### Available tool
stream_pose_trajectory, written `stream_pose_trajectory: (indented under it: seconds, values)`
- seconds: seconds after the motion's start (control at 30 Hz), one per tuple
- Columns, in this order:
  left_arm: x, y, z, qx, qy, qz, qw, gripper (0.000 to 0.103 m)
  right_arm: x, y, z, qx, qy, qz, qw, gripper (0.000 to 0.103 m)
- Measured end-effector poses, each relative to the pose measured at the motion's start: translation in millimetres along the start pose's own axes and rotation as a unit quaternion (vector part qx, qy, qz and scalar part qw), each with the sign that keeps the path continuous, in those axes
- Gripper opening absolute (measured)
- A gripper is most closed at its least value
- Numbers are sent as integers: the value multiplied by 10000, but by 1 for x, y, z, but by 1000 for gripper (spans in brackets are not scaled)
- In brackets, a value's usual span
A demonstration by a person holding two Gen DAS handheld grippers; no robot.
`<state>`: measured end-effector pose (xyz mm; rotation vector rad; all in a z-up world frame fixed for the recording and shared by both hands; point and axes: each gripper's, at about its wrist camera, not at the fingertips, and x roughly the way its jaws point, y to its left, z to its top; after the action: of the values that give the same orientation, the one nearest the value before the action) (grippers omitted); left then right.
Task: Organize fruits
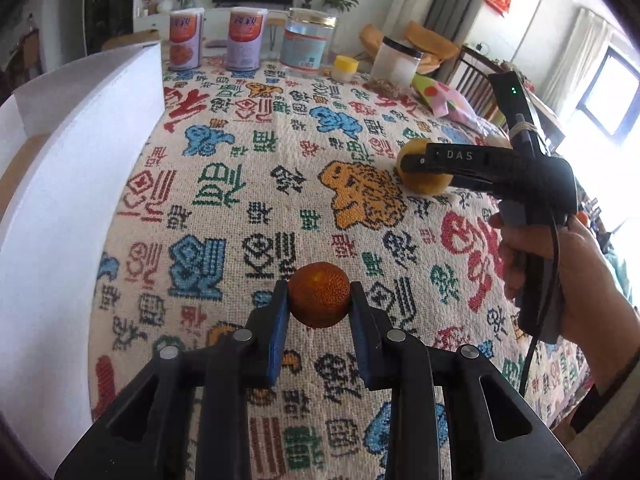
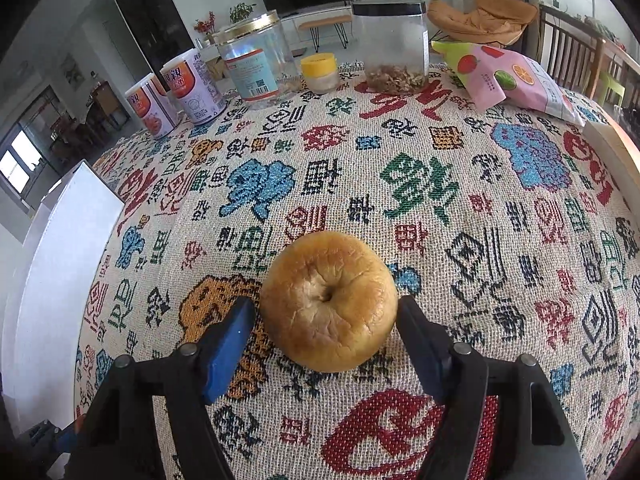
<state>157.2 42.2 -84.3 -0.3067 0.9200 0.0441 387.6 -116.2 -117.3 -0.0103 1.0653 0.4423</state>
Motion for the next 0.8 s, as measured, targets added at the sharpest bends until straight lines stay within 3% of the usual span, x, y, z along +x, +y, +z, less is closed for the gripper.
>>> stream_pose_trajectory:
  seconds: [0.13, 0.23, 0.33, 0.4, 0.53, 0.67, 0.73, 0.8]
  values:
    - [-34, 1, -7, -122, 7, -447, 9989, 28, -12, -10, -4, 283, -7, 23, 9996, 65]
    - [-79, -1, -11, -200, -46, -994, 9948, 28, -48, -5, -15, 347, -158, 429, 9984, 65]
    - [-136, 11, -11, -424, -181, -1552, 9868, 28, -94, 32, -27, 33, -304, 948, 9950, 65]
    - [-176, 32, -7, -651, -396, -1726, 9820, 28, -120, 72, -33, -282, -326, 1386, 9894, 65]
    - [-228, 107, 1, -1363, -775, -1464, 9767, 28, -143, 173, -46, -918, -180, 2182, 9714, 65]
    - [-232, 194, 2, -2019, -787, -501, 9749, 28, -137, 279, -72, -1499, 433, 2903, 9441, 65]
    - [-218, 230, -1, -2282, -615, -107, 9716, 28, -129, 331, -98, -2048, 810, 3020, 9275, 65]
    - [-197, 257, -2, -2391, -369, 258, 9699, 28, -119, 374, -128, -2681, 1093, 2822, 9146, 65]
